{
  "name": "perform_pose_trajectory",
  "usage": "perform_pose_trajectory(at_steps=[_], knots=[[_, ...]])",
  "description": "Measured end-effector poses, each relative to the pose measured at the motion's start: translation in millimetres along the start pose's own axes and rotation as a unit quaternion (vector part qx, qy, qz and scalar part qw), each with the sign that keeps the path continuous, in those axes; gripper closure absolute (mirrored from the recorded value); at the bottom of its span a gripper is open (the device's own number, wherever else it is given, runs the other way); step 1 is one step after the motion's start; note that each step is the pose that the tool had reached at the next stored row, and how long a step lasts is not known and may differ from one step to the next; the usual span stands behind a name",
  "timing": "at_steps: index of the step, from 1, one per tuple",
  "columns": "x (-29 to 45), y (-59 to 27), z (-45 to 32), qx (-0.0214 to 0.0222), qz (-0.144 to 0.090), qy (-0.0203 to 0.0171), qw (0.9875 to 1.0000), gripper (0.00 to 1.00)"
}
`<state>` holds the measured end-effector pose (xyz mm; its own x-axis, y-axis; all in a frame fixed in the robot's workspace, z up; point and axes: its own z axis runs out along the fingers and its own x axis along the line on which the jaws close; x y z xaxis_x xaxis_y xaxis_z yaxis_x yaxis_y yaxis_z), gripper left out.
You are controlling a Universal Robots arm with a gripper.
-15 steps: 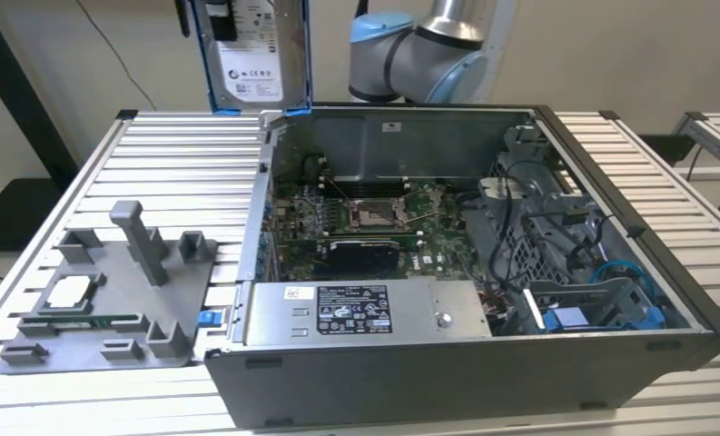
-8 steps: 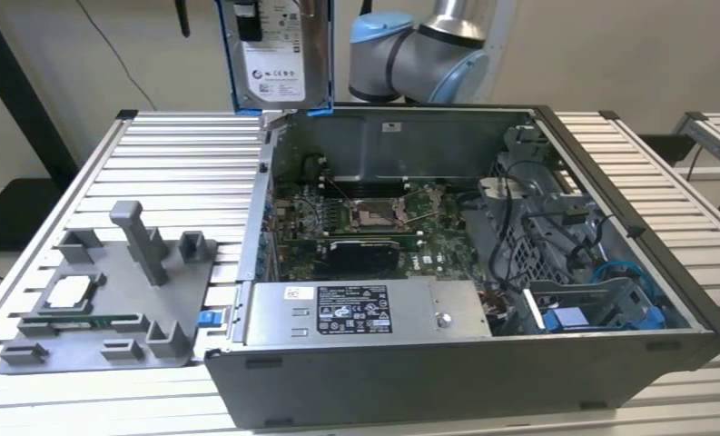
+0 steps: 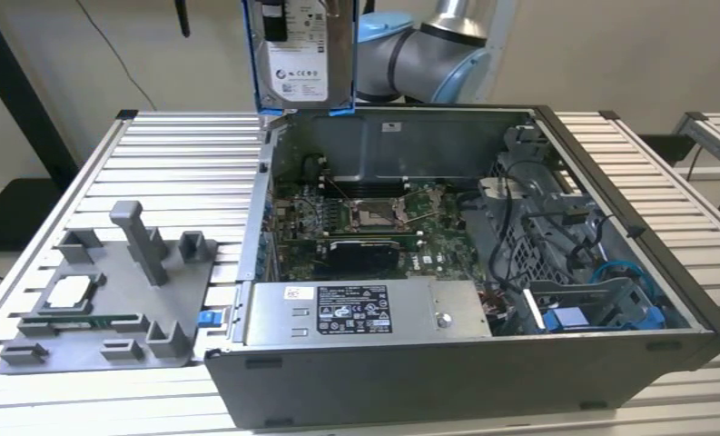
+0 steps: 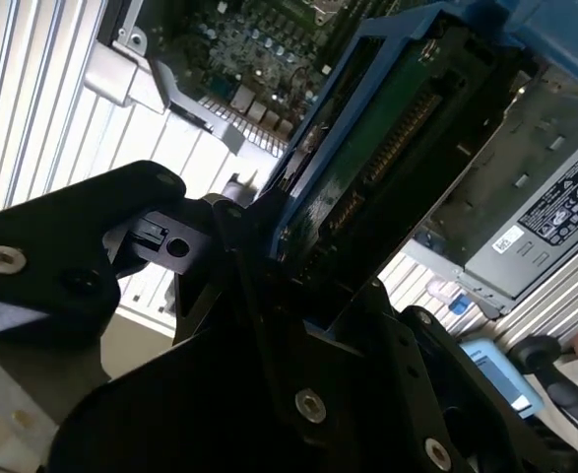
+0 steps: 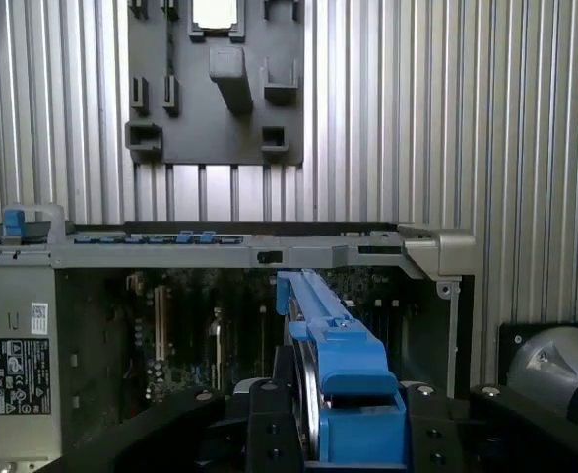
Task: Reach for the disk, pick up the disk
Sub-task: 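Pick up the disk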
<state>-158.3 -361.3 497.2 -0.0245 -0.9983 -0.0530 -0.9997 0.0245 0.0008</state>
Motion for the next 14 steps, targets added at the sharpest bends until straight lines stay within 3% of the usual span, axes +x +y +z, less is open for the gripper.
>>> perform_pose_trajectory(at_steps=[7,8,14], knots=[[-0.6,-26.1,0.0,0.0,0.0,0.0,1.0,1.0],[-0.8,-34.0,0.0,0.0,0.0,0.0,1.0,1.0],[-1.4,-57.4,0.1,0.0,0.0,0.0,1.0,1.0]])
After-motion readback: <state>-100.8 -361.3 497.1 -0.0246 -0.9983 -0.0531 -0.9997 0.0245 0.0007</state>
